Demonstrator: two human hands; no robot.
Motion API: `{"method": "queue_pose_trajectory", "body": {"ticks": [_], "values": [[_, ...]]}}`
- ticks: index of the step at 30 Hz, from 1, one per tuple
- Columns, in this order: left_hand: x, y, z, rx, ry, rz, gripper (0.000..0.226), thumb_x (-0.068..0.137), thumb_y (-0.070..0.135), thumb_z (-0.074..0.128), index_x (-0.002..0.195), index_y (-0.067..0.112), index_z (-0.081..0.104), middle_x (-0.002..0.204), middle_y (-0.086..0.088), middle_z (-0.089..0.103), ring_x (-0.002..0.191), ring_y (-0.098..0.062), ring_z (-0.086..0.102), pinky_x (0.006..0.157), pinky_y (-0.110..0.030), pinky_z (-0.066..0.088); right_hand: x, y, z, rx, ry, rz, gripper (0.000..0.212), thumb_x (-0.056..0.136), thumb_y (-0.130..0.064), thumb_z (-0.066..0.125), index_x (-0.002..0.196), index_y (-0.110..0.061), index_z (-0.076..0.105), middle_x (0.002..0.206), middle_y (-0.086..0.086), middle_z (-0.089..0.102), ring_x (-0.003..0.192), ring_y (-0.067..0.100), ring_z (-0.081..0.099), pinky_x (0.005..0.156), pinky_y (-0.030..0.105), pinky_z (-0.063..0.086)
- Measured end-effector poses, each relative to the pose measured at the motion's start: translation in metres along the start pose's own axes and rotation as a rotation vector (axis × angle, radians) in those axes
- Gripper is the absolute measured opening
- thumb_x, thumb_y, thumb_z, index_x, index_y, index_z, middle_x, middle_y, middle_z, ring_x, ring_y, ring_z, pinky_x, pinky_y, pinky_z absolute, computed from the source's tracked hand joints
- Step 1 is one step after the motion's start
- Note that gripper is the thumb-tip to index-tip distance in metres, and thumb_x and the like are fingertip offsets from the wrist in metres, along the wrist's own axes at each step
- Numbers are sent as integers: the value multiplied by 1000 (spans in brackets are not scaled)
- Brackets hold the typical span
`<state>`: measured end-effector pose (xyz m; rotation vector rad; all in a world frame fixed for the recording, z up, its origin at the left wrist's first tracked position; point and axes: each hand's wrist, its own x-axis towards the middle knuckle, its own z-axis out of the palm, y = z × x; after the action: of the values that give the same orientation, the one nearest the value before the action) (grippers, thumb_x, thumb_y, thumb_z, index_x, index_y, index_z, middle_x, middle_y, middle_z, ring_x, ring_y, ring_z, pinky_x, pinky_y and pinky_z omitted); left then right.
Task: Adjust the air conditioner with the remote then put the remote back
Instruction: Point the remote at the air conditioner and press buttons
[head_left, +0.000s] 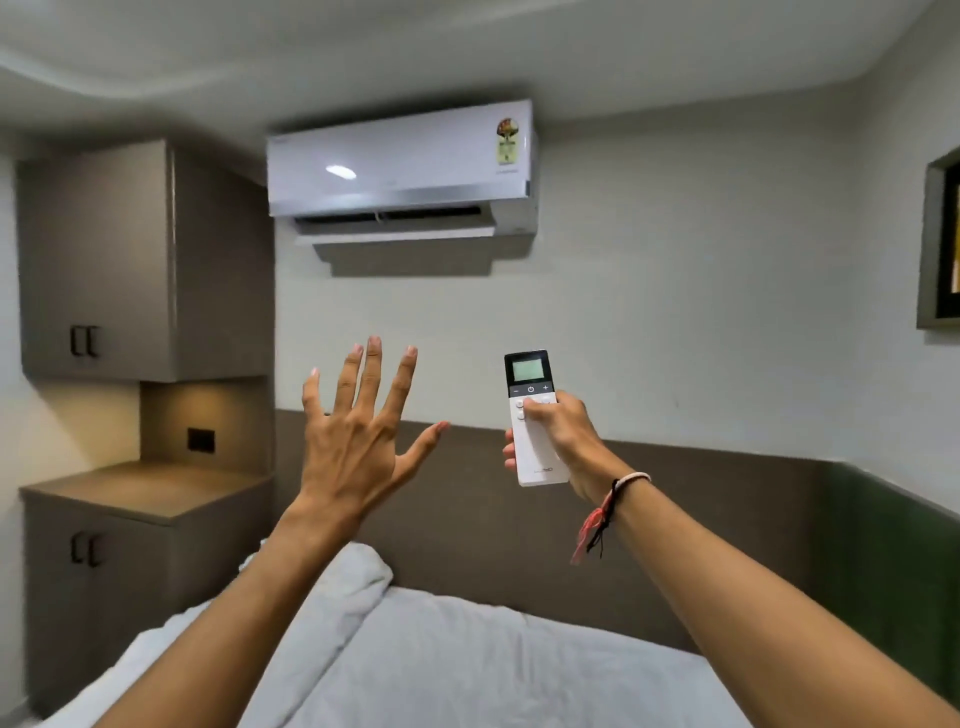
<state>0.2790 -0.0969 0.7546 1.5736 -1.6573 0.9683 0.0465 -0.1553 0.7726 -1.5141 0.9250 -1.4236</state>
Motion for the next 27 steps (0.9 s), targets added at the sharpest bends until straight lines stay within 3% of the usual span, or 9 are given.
{"method": "queue_pose_trajectory", "body": {"ticks": [7,19,27], "values": [[13,-19,-23,13,50,-7,90,87,79,17,161,30,13,169,-16,15,155,-34,23,118,-69,17,11,-30,27,37,-68,-27,17,92,-13,56,107,-6,54,73,21,72,56,36,71,55,44,62],[16,-24,-20,19,47,-10,91,85,80,15,161,29,13,169,-16,16,154,-34,23,118,-70,17,15,-29,33,21,-74,-39,5,97,-14,54,100,-10,54,79,20,72,56,30,73,50,39,61],[16,-19,-13,36,49,8,90,88,79,20,161,29,12,168,-17,19,154,-34,27,117,-70,21,14,-25,24,10,-35,-31,13,99,-15,53,109,-7,53,82,23,71,56,32,71,52,41,61]]}}
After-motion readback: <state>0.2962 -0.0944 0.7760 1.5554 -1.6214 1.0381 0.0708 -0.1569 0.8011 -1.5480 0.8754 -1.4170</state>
